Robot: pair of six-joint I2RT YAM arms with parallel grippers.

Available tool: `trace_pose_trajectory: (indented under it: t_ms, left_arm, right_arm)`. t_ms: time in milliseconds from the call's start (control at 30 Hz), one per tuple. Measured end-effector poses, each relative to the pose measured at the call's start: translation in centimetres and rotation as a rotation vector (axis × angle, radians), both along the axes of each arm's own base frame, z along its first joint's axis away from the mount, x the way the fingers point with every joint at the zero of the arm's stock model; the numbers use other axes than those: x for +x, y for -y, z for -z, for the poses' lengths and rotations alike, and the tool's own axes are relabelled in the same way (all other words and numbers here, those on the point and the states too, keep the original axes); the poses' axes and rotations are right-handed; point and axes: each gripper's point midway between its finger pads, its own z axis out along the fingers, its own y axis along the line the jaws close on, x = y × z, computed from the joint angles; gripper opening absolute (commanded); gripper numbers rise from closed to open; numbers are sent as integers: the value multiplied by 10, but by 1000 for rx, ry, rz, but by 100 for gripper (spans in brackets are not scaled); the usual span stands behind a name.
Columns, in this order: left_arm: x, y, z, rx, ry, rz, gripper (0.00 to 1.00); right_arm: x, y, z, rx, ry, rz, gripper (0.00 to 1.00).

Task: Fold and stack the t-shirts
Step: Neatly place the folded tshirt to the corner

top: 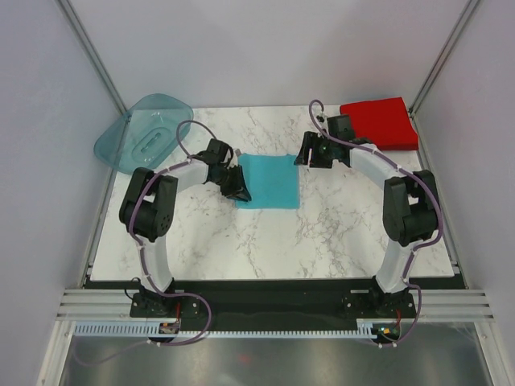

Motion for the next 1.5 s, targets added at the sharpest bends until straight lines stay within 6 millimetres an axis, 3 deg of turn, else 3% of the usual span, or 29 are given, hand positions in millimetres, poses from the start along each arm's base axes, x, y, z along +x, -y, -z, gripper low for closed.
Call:
trace_pose_trajectory:
  t_ms: [167,367,667,933,1500]
  left_arm:
    - [17,-27,6,1,-20,-81,26]
    - [48,-54,0,23,11,-165,26]
    - [49,-51,5,26,-1,-158,26]
    - [50,-50,4,20,-3,-154,26]
    - [52,-48,5,13,-9,-149,26]
  right_arm:
    - [7,7,0,-33,21,21,78]
    - [21,-4,15,-10,22,-17,80]
    - [25,-9,60,-3,-60,-19,81]
    - [47,-20,60,23,12,-74,80]
    - [49,-26,63,-5,28,-215,72]
